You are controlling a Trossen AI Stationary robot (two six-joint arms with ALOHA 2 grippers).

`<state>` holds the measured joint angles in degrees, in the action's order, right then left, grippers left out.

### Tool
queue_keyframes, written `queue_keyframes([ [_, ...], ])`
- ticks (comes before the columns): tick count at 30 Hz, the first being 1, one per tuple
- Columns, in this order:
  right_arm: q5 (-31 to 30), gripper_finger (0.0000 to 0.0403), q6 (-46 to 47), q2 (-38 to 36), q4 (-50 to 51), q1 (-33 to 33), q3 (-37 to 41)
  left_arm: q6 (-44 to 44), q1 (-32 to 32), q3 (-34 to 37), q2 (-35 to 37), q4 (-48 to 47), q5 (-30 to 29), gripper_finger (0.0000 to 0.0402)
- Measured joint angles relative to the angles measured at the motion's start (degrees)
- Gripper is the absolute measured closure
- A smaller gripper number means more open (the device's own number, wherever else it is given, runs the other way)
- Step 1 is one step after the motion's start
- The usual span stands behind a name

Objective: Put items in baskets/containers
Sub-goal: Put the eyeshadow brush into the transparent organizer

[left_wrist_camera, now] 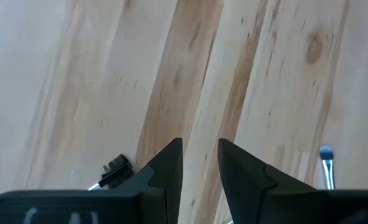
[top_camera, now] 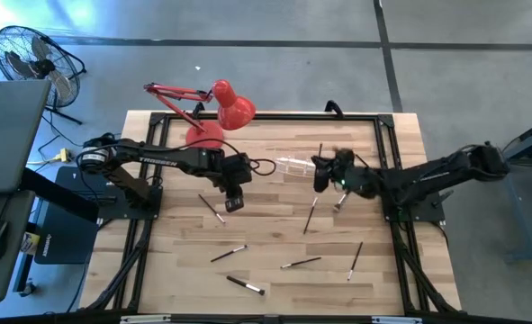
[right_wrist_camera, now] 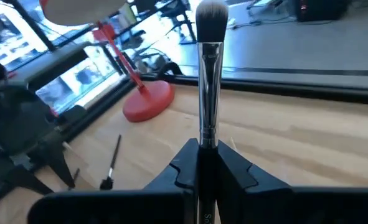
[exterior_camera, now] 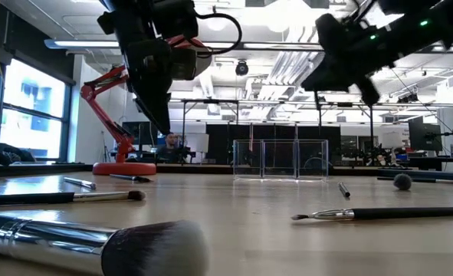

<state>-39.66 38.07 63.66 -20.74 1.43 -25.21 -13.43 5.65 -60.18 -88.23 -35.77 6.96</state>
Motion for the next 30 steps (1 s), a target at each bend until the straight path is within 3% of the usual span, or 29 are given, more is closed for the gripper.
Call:
queue_keyframes([
  [5,14.0,0.0381,-11.7,0.0,-9.0,-11.1,0.0,-2.3,0.0,0.0,0.0,0.0,0.0,0.0302],
  [11,27.0,0.0383,-16.7,1.0,-4.6,-21.3,0.0,-9.3,0.0,0.0,0.0,2.0,-1.1,0.0302],
  [16,30.1,0.0383,-20.3,3.9,-6.7,-24.0,2.1,-12.7,0.0,0.0,0.0,3.6,-1.1,0.0302],
  [23,30.8,0.0383,-20.2,8.0,-27.9,-25.7,12.5,-14.3,0.0,0.0,0.0,6.0,-1.4,0.0302],
  [30,33.2,0.0383,-20.2,12.7,-37.7,-25.8,15.5,-14.2,0.0,0.0,0.0,8.3,-1.4,0.0302],
])
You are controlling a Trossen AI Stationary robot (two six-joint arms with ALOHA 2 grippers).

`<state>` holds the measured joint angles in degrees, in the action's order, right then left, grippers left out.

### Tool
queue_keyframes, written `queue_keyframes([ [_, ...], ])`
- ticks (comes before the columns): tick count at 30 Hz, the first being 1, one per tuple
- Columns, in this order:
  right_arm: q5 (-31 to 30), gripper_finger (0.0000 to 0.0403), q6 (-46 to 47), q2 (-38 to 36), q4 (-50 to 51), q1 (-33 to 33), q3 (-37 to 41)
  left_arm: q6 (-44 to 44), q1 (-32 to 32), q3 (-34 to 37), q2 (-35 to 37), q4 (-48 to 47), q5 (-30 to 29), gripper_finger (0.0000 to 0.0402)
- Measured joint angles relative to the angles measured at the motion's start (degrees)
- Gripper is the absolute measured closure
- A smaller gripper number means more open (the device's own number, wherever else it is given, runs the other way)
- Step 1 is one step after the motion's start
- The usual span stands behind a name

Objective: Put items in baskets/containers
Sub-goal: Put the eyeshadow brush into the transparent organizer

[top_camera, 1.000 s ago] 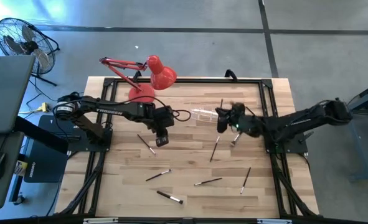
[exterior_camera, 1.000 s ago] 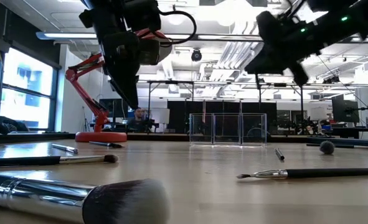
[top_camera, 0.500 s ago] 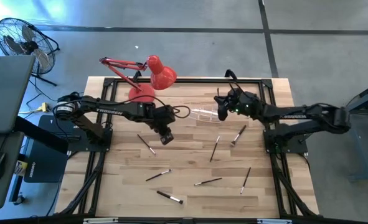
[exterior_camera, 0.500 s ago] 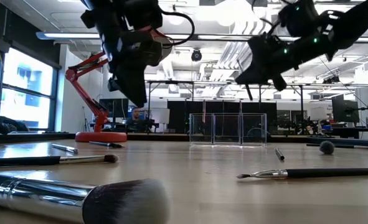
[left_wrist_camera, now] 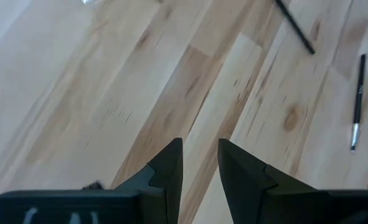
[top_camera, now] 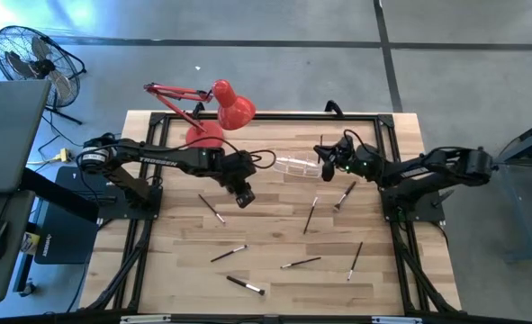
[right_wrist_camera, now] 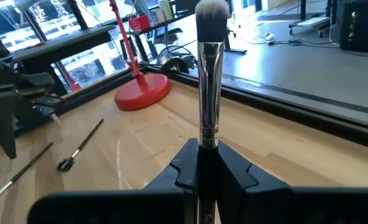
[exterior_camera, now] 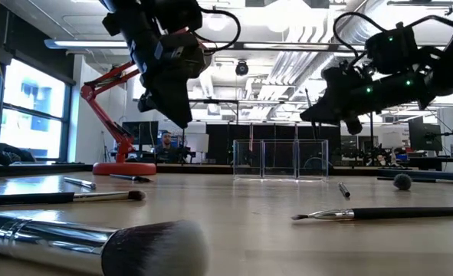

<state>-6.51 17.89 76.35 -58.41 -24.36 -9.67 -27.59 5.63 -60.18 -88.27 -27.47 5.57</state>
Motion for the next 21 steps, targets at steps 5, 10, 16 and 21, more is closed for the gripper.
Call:
queue_keyframes([
  [5,2.4,0.0382,-0.2,4.4,-1.1,0.0,-1.1,0.1,0.0,0.0,0.0,1.8,0.0,0.0302],
  [10,2.5,0.0360,0.1,6.7,-1.7,0.0,-1.5,0.1,0.0,0.0,0.0,1.8,0.2,0.0302],
  [16,2.5,0.0329,0.0,6.8,-1.9,0.0,-1.5,0.2,0.0,0.0,0.0,1.8,1.4,0.0302],
  [21,2.5,0.0322,0.0,6.5,-4.4,0.0,-1.5,0.4,0.0,0.0,0.0,1.8,1.3,0.0302],
])
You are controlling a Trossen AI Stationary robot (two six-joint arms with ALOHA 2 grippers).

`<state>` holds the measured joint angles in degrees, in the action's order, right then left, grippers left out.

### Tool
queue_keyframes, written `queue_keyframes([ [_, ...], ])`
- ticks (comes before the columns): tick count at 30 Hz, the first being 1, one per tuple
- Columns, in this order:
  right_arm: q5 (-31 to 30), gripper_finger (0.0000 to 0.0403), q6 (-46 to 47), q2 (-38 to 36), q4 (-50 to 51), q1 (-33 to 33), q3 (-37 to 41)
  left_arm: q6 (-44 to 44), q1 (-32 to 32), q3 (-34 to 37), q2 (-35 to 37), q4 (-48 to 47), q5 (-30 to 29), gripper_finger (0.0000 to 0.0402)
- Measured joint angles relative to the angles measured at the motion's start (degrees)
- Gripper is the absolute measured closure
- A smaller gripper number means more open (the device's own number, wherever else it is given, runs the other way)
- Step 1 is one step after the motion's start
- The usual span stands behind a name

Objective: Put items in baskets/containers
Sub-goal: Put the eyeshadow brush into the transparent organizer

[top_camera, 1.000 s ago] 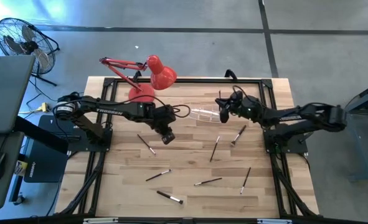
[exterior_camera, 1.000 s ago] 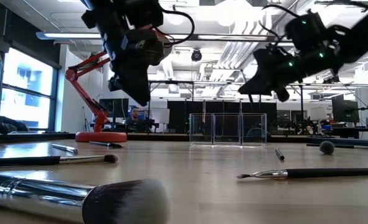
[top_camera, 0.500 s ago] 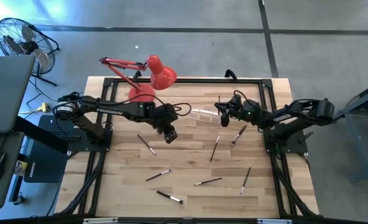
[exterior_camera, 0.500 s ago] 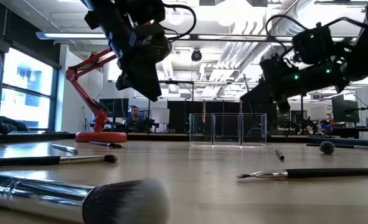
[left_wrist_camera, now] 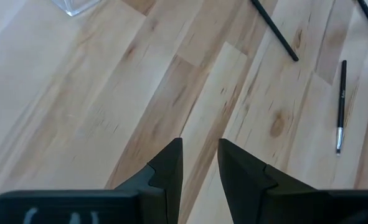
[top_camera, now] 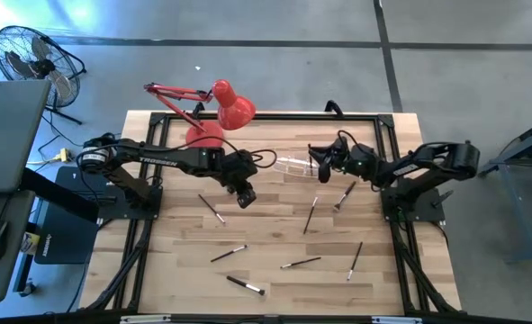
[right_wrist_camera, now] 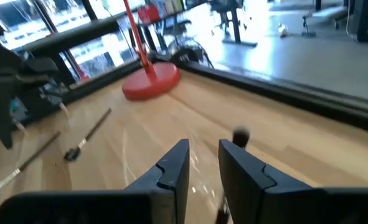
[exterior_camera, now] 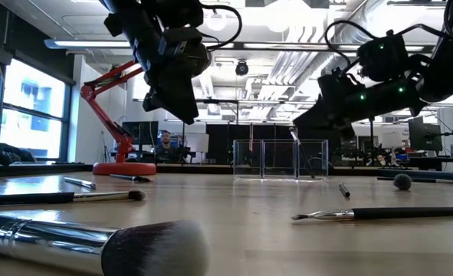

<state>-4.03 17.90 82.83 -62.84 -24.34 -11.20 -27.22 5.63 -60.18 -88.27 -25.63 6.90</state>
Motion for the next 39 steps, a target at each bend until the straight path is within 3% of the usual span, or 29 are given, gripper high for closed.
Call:
queue_keyframes([
  [10,-0.7,0.0321,-2.4,-10.5,0.0,0.4,0.0,3.7,0.0,0.0,0.0,0.2,0.0,0.0302],
  [13,-4.3,0.0321,-2.7,-15.3,2.7,2.7,0.0,4.9,0.0,0.0,0.0,0.2,-0.1,0.0302],
  [17,-9.9,0.0332,-3.0,-21.6,8.9,8.1,0.0,6.0,0.0,0.0,0.0,0.3,-0.1,0.0302],
  [23,-17.0,0.0394,-2.5,-26.4,27.8,19.0,-6.0,6.6,0.0,0.0,0.0,0.3,-0.1,0.0302],
  [31,-23.4,0.0401,6.9,-19.1,63.5,30.4,-25.7,6.6,0.0,0.0,0.0,0.7,-0.1,0.0302],
  [39,-20.6,0.0400,17.0,-4.0,81.9,36.9,-39.2,6.0,0.0,0.0,0.0,0.9,0.2,0.0302],
])
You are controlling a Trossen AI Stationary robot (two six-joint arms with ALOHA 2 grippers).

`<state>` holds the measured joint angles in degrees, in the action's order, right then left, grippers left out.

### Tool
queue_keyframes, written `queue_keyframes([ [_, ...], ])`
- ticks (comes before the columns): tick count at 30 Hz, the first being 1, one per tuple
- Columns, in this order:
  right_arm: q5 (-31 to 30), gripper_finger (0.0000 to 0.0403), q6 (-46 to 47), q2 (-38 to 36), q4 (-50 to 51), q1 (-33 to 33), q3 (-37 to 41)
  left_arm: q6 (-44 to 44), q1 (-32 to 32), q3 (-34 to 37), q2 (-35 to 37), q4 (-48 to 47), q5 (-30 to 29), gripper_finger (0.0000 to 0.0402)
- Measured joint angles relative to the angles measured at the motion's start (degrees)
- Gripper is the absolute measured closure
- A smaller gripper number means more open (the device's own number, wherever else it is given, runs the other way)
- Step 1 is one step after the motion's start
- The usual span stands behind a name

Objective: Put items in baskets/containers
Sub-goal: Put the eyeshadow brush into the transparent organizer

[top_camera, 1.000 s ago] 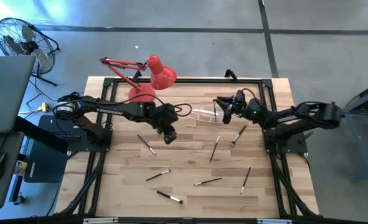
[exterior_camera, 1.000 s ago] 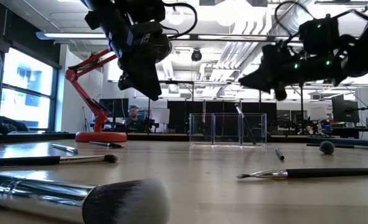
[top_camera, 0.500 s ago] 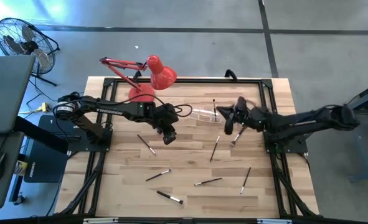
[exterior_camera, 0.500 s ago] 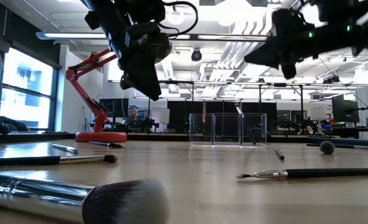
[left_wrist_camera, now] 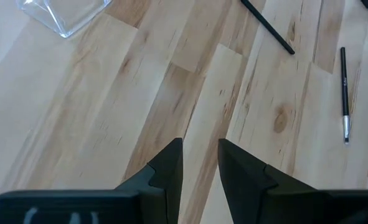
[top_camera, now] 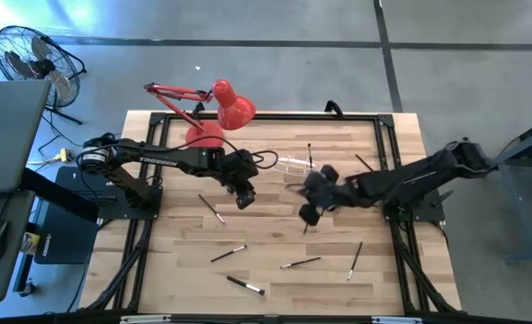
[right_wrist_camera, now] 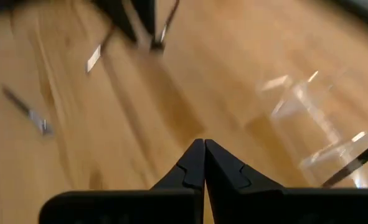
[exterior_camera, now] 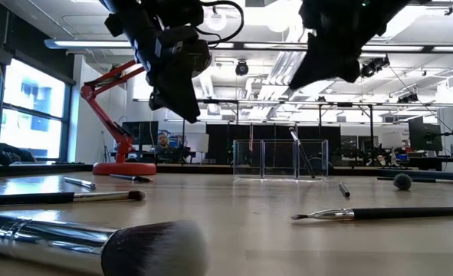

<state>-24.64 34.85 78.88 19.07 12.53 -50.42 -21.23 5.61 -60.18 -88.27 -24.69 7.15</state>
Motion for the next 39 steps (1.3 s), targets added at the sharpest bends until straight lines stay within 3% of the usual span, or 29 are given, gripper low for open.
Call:
queue_keyframes([
  [6,7.8,0.0401,2.7,7.1,8.4,2.0,-4.1,-5.2,-0.3,0.0,0.0,0.8,1.3,0.0302],
  [13,14.1,0.0401,2.7,8.1,13.2,3.7,-4.1,-15.6,-4.9,0.0,0.0,3.2,-0.5,0.0302],
  [19,14.4,0.0400,2.4,8.1,17.1,6.8,-4.1,-24.8,-11.0,0.0,0.0,4.6,-6.3,0.0302],
  [26,12.3,0.0401,2.3,8.1,15.7,8.3,-4.1,-33.2,-18.4,0.0,0.0,1.8,-8.0,0.0302],
  [33,9.9,0.0398,2.2,8.1,11.5,8.2,-4.1,-34.6,-26.0,0.0,0.0,-3.8,-8.3,0.0302],
  [39,9.4,0.0401,3.2,8.1,9.9,8.2,-4.1,-32.0,-32.0,0.0,0.0,-9.9,-12.6,0.0302],
])
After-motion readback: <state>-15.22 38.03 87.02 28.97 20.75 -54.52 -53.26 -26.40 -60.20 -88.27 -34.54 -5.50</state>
